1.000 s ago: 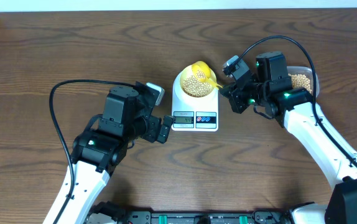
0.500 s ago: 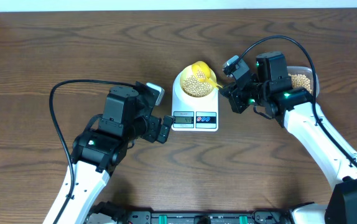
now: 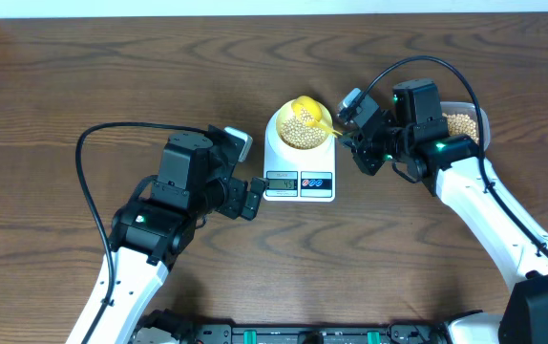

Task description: Scoop item into bowl and weigh 50g on scale

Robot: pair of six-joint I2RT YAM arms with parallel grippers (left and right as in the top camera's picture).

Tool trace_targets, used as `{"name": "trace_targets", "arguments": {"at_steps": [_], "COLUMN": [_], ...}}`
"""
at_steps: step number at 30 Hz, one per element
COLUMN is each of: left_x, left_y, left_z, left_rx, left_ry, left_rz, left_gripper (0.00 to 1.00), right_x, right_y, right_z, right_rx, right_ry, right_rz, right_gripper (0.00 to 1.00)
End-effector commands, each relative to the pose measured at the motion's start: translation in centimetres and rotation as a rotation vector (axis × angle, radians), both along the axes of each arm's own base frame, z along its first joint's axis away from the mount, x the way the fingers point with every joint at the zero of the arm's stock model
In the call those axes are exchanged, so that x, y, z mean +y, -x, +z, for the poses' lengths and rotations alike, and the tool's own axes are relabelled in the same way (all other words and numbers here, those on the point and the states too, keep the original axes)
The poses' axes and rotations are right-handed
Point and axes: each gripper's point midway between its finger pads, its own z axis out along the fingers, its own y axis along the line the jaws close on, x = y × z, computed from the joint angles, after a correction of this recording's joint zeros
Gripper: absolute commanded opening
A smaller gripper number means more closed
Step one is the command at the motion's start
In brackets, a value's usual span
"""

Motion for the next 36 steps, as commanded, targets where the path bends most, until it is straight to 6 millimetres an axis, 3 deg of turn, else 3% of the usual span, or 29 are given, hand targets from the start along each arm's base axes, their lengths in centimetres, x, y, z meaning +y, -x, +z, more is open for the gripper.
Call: {"name": "trace_targets", "arguments": {"at_steps": [1, 27, 36], "left_x": [0.21, 0.21, 0.21], "left_y": [-0.19, -0.19, -0.19], "left_z": [0.04, 0.04, 0.04], "left_rx": [-0.008, -0.008, -0.008], "left_ry": [-0.007, -0.007, -0.007], "left_rz": [0.004, 0.004, 0.004], "left_gripper": [0.98, 0.98, 0.98], "right_x": [0.31, 0.36, 0.53], "right_y": [-0.03, -0.12, 0.00], "right_z": [0.11, 0.20, 0.27], "right_rx": [-0.016, -0.055, 0.090], "right_ry": [0.006, 0.027, -0.080], "right_rz": [0.024, 0.062, -0.093], "right_gripper": [0.01, 0.01, 0.01]}}
